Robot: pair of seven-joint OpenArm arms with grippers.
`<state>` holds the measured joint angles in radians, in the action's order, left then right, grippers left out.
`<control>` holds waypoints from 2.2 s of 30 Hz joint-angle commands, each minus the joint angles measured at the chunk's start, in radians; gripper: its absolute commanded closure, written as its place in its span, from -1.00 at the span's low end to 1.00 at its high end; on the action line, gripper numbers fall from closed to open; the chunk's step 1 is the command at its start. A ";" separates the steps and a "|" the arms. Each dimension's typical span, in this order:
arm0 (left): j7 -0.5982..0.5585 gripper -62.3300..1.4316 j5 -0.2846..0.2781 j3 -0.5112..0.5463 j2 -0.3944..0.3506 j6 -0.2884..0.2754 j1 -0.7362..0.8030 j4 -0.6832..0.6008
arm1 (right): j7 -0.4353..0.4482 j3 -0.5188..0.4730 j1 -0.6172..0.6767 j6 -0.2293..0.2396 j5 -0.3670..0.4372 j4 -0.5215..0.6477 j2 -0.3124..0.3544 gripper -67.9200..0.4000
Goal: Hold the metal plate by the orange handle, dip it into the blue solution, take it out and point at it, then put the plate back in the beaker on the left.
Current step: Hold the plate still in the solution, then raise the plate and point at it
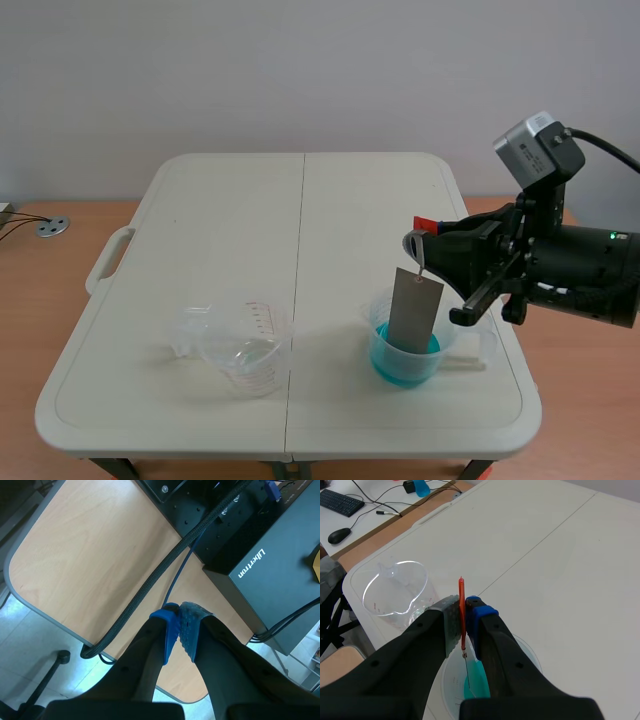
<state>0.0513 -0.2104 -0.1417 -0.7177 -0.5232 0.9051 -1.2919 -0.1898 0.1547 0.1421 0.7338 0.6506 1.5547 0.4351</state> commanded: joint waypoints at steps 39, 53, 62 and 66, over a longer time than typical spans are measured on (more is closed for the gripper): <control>-0.009 0.90 -0.041 0.195 0.007 -0.003 0.009 -0.063 | -0.079 -0.200 0.093 0.012 0.057 0.418 0.027 0.95; -0.010 0.90 -0.124 0.517 0.007 -0.023 -0.057 -0.248 | -0.150 -0.230 0.088 0.012 0.174 0.502 0.027 0.95; -0.011 0.90 -0.127 0.485 0.005 -0.146 -0.294 -0.288 | -0.160 -0.242 0.088 0.012 0.196 0.504 0.027 0.95; -0.009 0.90 -0.126 0.407 0.005 -0.173 -0.411 -0.288 | -0.160 -0.242 0.088 0.012 0.206 0.504 0.027 0.95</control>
<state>0.0517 -0.3260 0.2817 -0.7151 -0.6933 0.5045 -1.5673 -0.3618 -0.0776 0.2443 0.7341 0.8356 2.0422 0.4522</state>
